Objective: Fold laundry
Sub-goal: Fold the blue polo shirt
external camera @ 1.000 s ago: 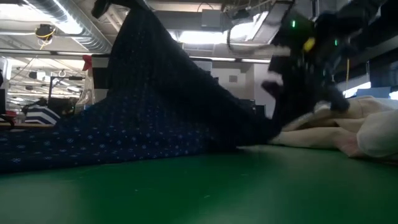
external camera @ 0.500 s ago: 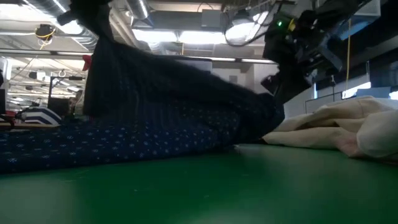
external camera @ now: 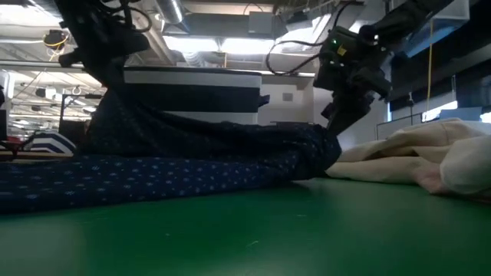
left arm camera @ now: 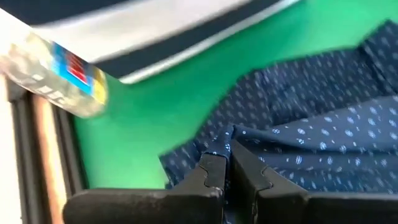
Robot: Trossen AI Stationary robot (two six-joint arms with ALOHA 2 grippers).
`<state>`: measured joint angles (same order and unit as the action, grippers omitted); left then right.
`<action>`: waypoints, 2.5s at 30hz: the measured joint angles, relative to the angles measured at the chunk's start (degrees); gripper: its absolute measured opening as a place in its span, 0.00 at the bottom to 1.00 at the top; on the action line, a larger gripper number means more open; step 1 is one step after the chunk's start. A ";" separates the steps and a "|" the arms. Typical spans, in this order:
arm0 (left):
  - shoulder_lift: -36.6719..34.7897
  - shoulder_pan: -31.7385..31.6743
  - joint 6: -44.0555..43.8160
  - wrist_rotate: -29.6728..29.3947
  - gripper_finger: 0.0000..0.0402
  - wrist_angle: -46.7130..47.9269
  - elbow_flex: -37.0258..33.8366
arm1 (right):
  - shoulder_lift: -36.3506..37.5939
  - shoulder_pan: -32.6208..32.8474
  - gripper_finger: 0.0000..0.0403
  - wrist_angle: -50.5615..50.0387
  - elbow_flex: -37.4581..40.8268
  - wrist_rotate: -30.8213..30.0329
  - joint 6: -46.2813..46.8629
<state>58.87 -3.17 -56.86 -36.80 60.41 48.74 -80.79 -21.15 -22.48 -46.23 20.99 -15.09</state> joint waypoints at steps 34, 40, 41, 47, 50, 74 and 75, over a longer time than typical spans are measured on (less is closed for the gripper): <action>1.07 -19.48 19.55 16.09 0.44 6.51 11.24 | -7.56 0.07 0.05 2.33 -2.78 -13.94 -0.20; 1.11 -19.16 12.45 25.26 0.44 11.15 11.00 | -7.56 0.07 0.05 3.00 -2.78 -13.94 -0.20; 1.13 -18.86 11.84 26.93 0.44 10.38 10.41 | -7.56 0.07 0.05 3.00 -2.78 -13.94 -0.20; 1.19 -16.96 7.48 35.16 0.45 1.10 1.98 | -7.56 0.07 0.05 3.02 -2.78 -13.92 -0.47; 1.66 -16.62 2.76 38.51 0.45 -3.22 -3.80 | -7.56 0.07 0.05 3.07 -2.76 -13.92 -0.54; 4.82 -17.44 3.75 26.25 0.08 -22.92 -18.25 | -7.56 0.07 0.05 4.52 -2.76 -13.90 -1.90; 4.81 -17.43 4.46 26.01 0.04 -21.52 -16.98 | -7.56 0.07 0.05 4.18 -2.76 -13.90 -1.90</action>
<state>63.68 -20.60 -52.40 -10.79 38.89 31.76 -88.36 -21.08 -18.30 -48.99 7.09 -16.99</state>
